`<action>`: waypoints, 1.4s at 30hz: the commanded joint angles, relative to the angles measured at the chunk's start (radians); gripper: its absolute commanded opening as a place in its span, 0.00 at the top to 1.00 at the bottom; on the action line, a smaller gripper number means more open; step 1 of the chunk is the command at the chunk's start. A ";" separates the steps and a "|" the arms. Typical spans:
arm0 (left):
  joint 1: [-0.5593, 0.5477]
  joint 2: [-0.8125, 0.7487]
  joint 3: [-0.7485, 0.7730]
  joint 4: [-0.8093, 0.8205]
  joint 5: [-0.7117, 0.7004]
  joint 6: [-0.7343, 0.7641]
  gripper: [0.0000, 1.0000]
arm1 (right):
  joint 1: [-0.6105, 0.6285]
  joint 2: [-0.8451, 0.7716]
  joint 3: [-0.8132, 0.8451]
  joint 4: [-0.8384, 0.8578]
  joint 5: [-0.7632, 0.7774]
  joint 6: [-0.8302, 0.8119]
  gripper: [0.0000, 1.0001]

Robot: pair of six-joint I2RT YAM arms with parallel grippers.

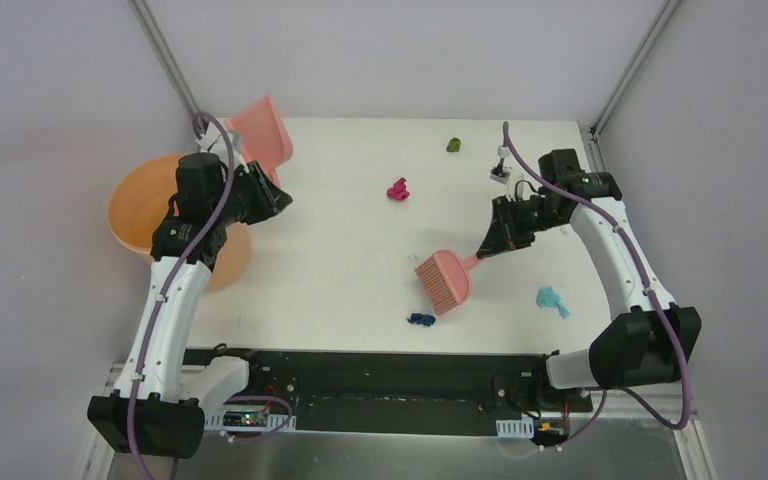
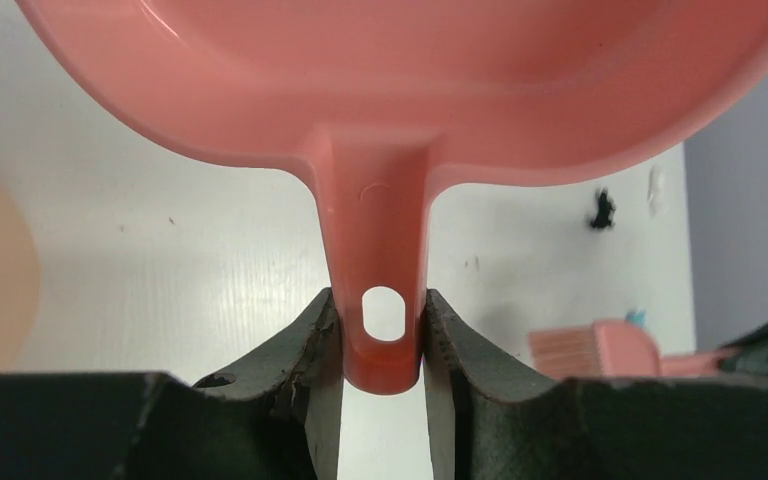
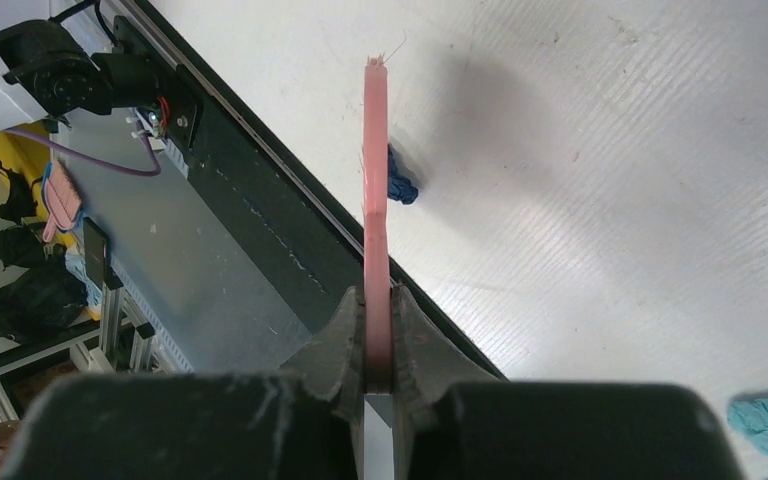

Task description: Sweep away the paper scraps from the table

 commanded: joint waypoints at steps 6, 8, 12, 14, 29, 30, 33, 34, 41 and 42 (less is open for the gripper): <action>-0.235 0.035 0.075 -0.290 -0.124 0.357 1.00 | -0.041 -0.029 0.064 0.011 -0.009 0.004 1.00; -0.269 0.076 0.020 -0.294 -0.200 0.361 1.00 | -0.041 -0.003 0.112 -0.022 0.016 -0.015 1.00; -0.337 0.168 -0.031 -0.316 -0.236 0.353 1.00 | -0.040 0.040 0.167 -0.058 -0.042 -0.060 1.00; -0.359 0.189 -0.073 -0.306 -0.253 0.352 1.00 | -0.033 0.058 0.187 -0.092 -0.130 -0.108 1.00; -0.401 0.316 -0.142 -0.237 -0.190 0.366 1.00 | 0.235 0.202 0.083 -0.111 0.079 -0.174 1.00; -0.405 0.341 -0.142 -0.238 -0.180 0.354 1.00 | 0.234 0.211 0.082 -0.082 0.138 -0.151 1.00; -0.442 0.386 -0.159 -0.232 -0.177 0.324 1.00 | 0.225 0.267 0.102 -0.031 0.233 -0.113 1.00; -0.454 0.400 -0.165 -0.229 -0.172 0.313 1.00 | 0.217 0.291 0.115 -0.021 0.235 -0.103 1.00; -0.510 0.470 -0.158 -0.230 -0.148 0.308 0.97 | 0.188 0.413 0.254 0.017 0.275 -0.043 1.00; -0.510 0.472 -0.158 -0.232 -0.148 0.307 0.96 | 0.186 0.419 0.265 0.034 0.297 -0.031 1.00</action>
